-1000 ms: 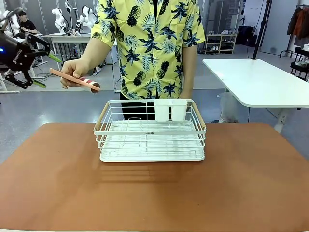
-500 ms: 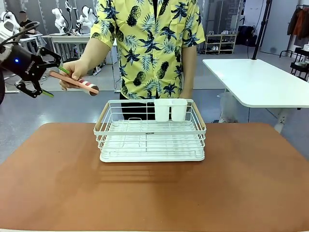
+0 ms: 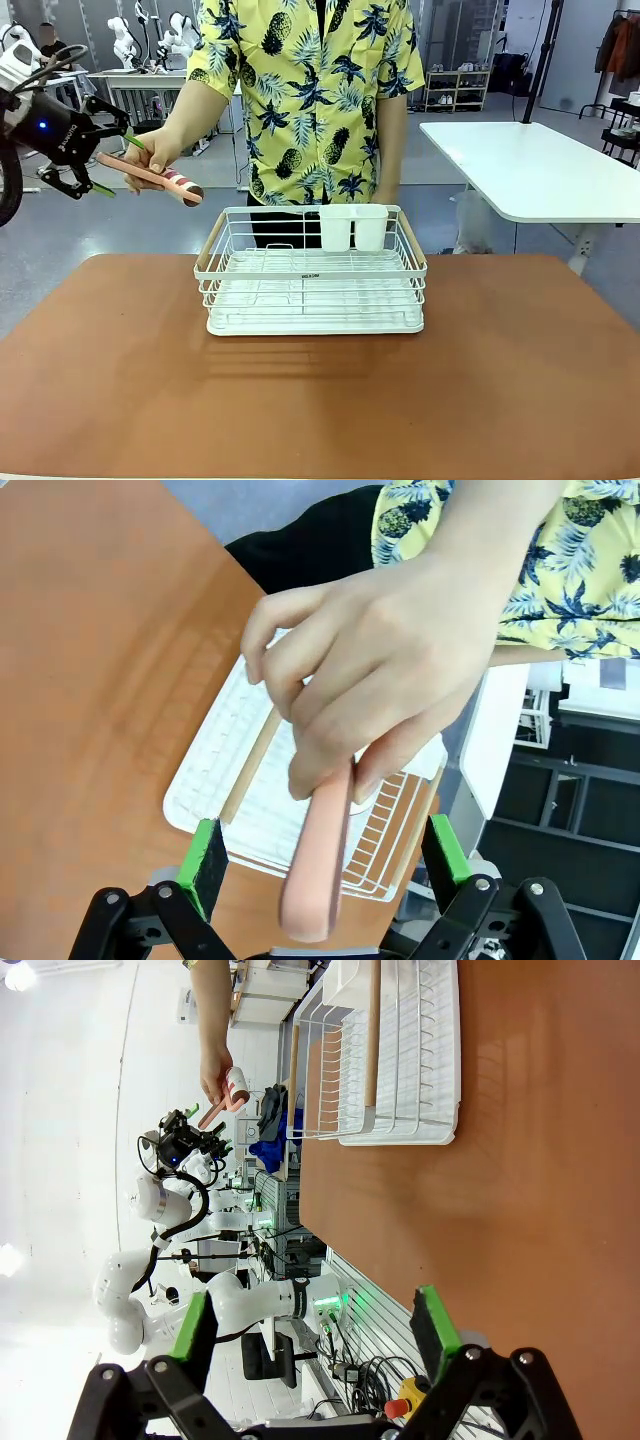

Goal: Clean the table.
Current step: Pick up the Lint Roller when the human hands it over.

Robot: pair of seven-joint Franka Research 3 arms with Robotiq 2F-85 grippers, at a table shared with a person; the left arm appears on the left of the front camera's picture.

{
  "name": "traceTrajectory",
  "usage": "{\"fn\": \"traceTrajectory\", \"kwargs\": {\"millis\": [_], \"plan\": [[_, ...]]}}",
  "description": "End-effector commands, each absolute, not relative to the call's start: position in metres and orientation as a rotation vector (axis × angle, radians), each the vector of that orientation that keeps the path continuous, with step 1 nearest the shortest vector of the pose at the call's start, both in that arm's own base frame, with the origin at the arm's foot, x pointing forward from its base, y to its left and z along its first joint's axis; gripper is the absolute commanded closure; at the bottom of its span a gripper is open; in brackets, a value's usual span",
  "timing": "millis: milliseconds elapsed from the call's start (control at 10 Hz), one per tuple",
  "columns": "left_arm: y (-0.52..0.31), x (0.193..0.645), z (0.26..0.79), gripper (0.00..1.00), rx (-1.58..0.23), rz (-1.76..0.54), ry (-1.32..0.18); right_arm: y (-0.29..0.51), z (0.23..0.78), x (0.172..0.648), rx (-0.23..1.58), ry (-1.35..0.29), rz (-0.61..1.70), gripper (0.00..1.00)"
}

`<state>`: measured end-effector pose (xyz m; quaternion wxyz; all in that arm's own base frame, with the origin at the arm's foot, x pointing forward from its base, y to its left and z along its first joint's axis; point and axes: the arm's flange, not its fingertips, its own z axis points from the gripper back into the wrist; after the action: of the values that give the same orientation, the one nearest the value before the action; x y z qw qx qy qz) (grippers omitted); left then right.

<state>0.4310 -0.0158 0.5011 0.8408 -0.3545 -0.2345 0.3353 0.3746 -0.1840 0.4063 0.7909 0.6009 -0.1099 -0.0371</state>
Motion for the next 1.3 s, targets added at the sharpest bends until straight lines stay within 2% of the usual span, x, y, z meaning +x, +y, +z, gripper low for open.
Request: {"fn": "traceTrajectory", "kwargs": {"millis": [0, 300, 500, 600, 700, 800, 1000, 1100, 1200], "plan": [[-0.0165, 0.4398, 0.4949, 0.0, -0.799, 0.69, -0.526, -0.1837, 0.4087, 0.3741, 1.299, -0.242, -0.073, 0.0], [-0.0134, 0.443, 0.4952, 0.0, -0.797, 0.692, -0.532, -0.1837, 0.4087, 0.3741, 1.299, -0.242, -0.073, 0.0], [-0.0118, 0.4432, 0.4956, 0.19, -0.799, 0.696, -0.535, -0.1837, 0.4087, 0.3741, 1.299, -0.242, -0.073, 0.0], [-0.0113, 0.4436, 0.4963, 0.67, -0.803, 0.702, -0.532, -0.1837, 0.4087, 0.3741, 1.299, -0.242, -0.073, 0.0], [-0.0116, 0.4434, 0.4964, 0.76, -0.803, 0.7, -0.534, -0.1837, 0.4087, 0.3741, 1.299, -0.242, -0.073, 0.0], [-0.0113, 0.4435, 0.496, 1.0, -0.802, 0.698, -0.533, -0.1837, 0.4087, 0.3741, 1.299, -0.242, -0.073, 0.0], [-0.0107, 0.4424, 0.4973, 1.0, -0.806, 0.696, -0.532, -0.1837, 0.4087, 0.3741, 1.299, -0.242, -0.073, 0.0], [-0.011, 0.4415, 0.4986, 0.97, -0.808, 0.693, -0.537, -0.1837, 0.4087, 0.3741, 1.299, -0.242, -0.073, 0.0], [-0.0107, 0.4411, 0.4995, 1.0, -0.808, 0.694, -0.539, -0.1837, 0.4087, 0.3741, 1.299, -0.242, -0.073, 0.0]]}}
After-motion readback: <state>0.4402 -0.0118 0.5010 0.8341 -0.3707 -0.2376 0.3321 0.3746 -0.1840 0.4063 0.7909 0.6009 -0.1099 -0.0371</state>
